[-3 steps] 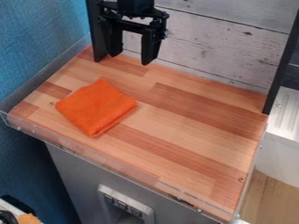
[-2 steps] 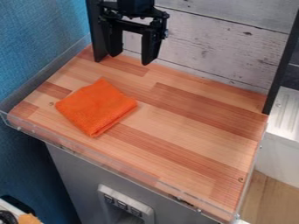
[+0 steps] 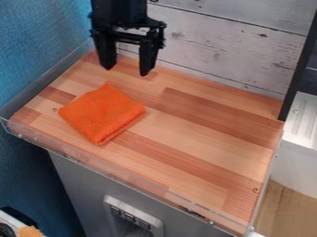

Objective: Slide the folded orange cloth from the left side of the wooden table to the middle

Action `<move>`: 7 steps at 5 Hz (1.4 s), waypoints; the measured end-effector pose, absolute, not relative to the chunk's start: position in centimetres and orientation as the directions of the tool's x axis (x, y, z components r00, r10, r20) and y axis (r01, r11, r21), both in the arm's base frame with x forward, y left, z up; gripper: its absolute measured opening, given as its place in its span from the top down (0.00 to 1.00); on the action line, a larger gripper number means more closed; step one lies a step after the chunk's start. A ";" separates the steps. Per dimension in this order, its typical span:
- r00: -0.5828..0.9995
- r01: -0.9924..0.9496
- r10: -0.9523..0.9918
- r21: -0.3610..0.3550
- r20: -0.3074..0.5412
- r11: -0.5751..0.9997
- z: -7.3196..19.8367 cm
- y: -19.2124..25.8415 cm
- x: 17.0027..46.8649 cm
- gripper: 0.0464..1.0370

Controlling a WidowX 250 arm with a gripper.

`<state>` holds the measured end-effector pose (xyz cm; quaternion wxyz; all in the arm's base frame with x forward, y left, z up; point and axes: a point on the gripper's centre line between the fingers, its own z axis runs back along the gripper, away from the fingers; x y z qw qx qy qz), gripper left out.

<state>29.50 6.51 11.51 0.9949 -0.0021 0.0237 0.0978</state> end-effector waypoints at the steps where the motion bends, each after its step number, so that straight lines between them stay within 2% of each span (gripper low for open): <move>1: 0.960 -0.279 0.279 0.005 -0.011 0.960 11.4 7.9 29.3 0.04; 2: 0.937 -0.349 0.349 0.002 0.023 0.937 11.3 9.4 29.4 0.04; 3: 0.912 -0.407 0.407 -0.003 0.054 0.913 11.2 10.5 29.5 0.09; 5: 0.874 -0.485 0.485 -0.006 0.038 0.874 8.1 11.6 29.2 0.68; 6: 0.859 -0.511 0.511 0.003 0.024 0.860 6.5 11.7 29.3 0.89; 7: 0.854 -0.520 0.520 0.015 0.007 0.854 5.2 11.9 29.4 0.98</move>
